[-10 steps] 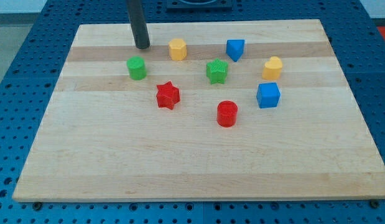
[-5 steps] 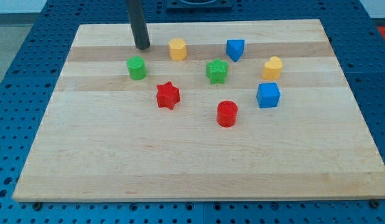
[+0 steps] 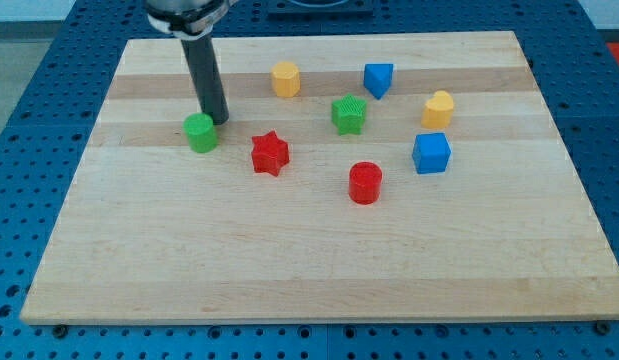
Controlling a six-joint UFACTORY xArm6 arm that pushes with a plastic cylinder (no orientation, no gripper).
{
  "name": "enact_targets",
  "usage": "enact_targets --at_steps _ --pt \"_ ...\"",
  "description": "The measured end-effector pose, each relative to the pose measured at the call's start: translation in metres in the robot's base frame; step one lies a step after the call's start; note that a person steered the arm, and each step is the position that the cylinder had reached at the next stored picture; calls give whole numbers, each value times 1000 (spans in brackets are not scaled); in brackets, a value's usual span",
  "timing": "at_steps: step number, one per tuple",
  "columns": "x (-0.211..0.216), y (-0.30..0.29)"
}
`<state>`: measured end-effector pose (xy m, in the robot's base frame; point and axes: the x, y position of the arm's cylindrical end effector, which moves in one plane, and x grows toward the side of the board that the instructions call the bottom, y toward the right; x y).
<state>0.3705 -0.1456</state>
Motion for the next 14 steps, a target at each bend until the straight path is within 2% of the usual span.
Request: enact_targets --at_steps 5,8,9,10,12,13,14 --pt "102 -81" --pt "147 -89" --pt "149 -90" --pt "134 -78" --pt "28 21" --pt "0 48" --pt "6 74"
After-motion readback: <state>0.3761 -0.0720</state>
